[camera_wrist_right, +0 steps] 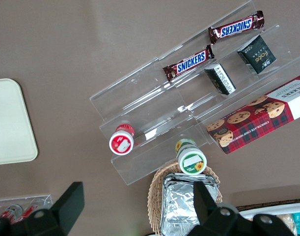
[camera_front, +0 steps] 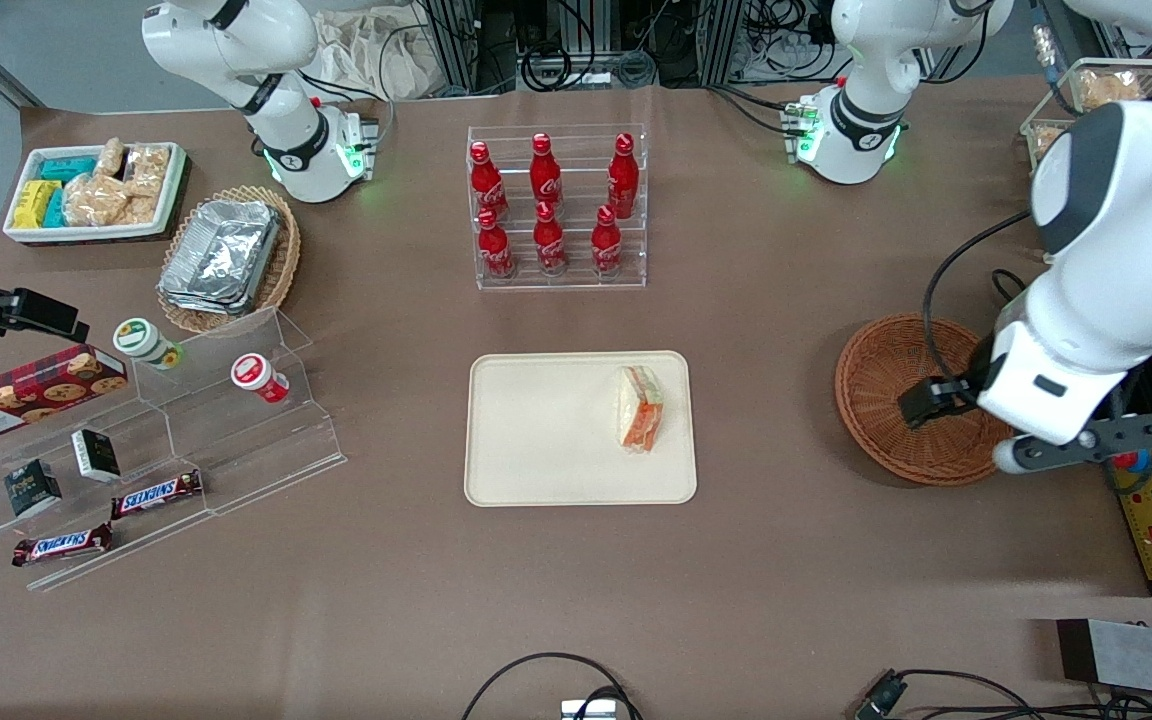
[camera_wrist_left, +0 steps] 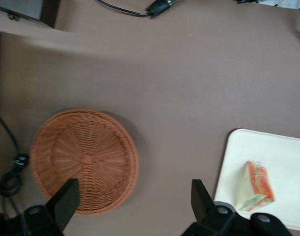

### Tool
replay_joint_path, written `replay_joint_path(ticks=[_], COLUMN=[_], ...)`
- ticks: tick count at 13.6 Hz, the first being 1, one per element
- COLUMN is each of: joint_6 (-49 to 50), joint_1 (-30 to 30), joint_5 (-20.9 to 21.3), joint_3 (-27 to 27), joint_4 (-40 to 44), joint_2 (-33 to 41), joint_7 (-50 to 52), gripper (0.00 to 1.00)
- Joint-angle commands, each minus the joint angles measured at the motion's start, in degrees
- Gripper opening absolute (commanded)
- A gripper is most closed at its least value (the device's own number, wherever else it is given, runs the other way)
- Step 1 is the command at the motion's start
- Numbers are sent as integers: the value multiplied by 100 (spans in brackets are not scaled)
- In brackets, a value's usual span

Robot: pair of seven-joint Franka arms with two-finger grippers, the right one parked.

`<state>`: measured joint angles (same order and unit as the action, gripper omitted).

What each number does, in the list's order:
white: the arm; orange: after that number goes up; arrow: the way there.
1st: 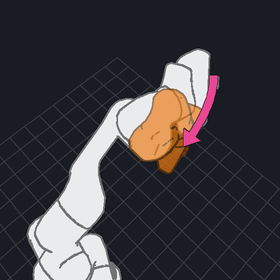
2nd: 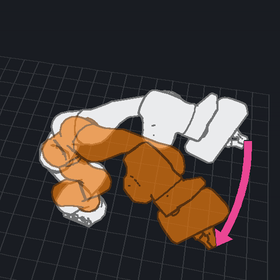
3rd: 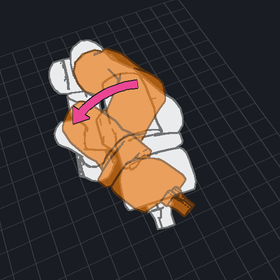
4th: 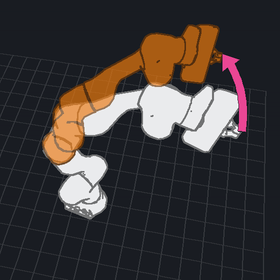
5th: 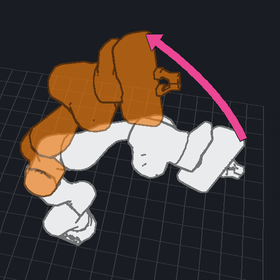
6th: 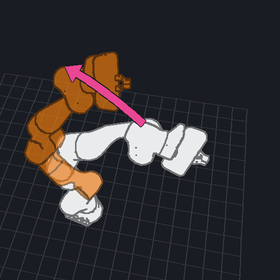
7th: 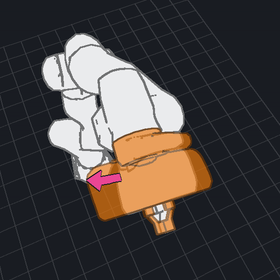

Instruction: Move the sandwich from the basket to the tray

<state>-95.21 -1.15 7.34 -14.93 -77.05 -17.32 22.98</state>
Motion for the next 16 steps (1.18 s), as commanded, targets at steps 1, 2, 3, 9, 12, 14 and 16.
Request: replay_joint_path(ticks=[1,2,3,9,12,14,16], joint_6=[-278,-296,-296,-296,-34,143,292], joint_1=[194,229,255,247,212,211,220], joint_5=[-110,-110,-110,-258,-496,-689,-751], joint_3=[437,499,596,975,992,1149,1265], joint_4=[-626,-687,-766,-1487,-1506,-1462,-1470], joint_2=[570,659,764,1731,1942,2030,2127], joint_7=[-355,-443,-496,-1410,-1420,-1568,-2076], gripper=[100,100,100,100,100,100,100])
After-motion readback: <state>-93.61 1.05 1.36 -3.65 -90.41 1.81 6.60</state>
